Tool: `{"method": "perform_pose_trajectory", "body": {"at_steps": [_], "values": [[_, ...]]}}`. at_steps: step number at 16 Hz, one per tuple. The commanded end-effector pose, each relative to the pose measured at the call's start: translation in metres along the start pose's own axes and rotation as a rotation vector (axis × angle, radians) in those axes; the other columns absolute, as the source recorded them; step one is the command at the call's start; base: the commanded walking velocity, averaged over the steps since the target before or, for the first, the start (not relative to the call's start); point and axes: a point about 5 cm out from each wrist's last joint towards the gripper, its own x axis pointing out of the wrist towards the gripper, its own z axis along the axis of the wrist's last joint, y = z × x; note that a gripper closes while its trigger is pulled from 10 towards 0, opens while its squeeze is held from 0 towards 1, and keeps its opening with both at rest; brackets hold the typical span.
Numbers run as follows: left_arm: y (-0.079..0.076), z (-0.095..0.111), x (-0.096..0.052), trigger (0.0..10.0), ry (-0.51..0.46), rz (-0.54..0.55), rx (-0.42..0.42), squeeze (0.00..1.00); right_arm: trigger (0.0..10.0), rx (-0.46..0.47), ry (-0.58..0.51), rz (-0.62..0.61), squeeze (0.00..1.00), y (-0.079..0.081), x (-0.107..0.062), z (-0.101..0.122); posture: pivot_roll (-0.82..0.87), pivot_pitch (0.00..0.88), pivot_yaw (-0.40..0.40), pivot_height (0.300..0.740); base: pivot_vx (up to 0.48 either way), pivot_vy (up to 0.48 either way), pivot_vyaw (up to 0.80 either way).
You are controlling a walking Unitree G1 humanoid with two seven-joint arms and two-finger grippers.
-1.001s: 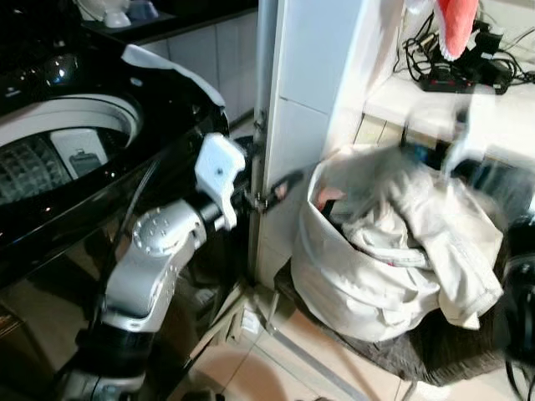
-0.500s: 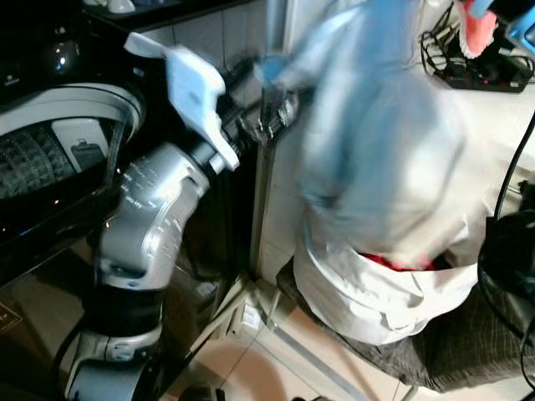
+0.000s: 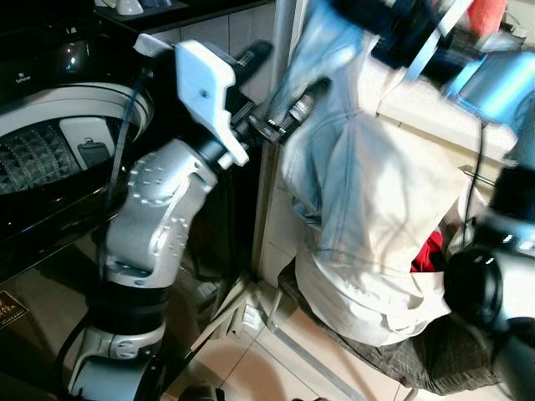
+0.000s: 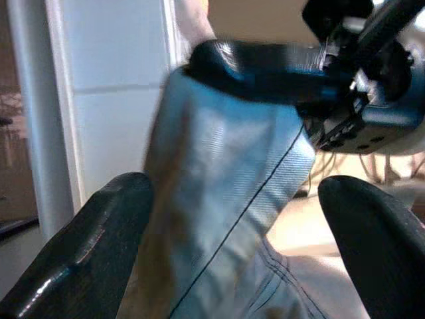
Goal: Clothes washing
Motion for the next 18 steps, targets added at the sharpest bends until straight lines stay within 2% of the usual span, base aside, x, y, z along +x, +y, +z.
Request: {"method": "perform_pose_trajectory", "body": {"at_steps": [1,3,6,7,8,9,10,18], "values": [[-0.002,-0.003,0.004,10.0,0.016,-0.012,0.035,1.00,0.0,-0.020,-0.006,0.026,0.00,0.009,-0.002,0.003,0.02,0.000,-0.082,0.740,0.000,0.000,0.00],[0.005,-0.012,0.007,10.0,0.033,0.065,0.075,1.00,0.0,-0.003,0.004,0.049,0.00,0.016,-0.003,-0.001,0.02,0.000,-0.077,0.740,0.000,0.000,0.00],[0.010,-0.021,0.007,10.0,0.080,0.103,0.130,1.00,0.0,0.010,0.007,0.063,0.00,0.023,-0.006,-0.006,0.01,0.000,-0.069,0.740,0.000,0.000,0.00],[0.010,-0.021,0.007,3.0,0.075,0.105,0.122,1.00,0.0,0.013,0.004,0.061,0.00,0.023,-0.006,-0.007,0.01,0.000,-0.069,0.740,0.000,0.000,0.00],[0.011,-0.022,0.006,0.0,0.074,0.111,0.112,0.74,0.0,0.016,0.003,0.058,0.00,0.023,-0.007,-0.007,0.01,0.000,-0.068,0.740,0.000,0.000,0.00],[0.013,-0.022,0.005,0.0,0.074,0.117,0.103,0.15,0.0,0.018,0.003,0.056,0.00,0.023,-0.007,-0.007,0.01,0.000,-0.068,0.740,0.000,0.000,0.00],[0.014,-0.023,0.005,0.0,0.078,0.128,0.097,0.00,0.0,0.019,0.003,0.053,0.00,0.024,-0.008,-0.008,0.01,0.000,-0.070,0.740,0.000,0.000,0.00],[0.011,-0.027,0.001,0.0,0.095,0.100,0.079,0.00,0.0,0.050,0.005,0.037,0.00,0.026,-0.008,-0.018,0.01,0.000,-0.063,0.740,0.000,0.000,0.00]]}}
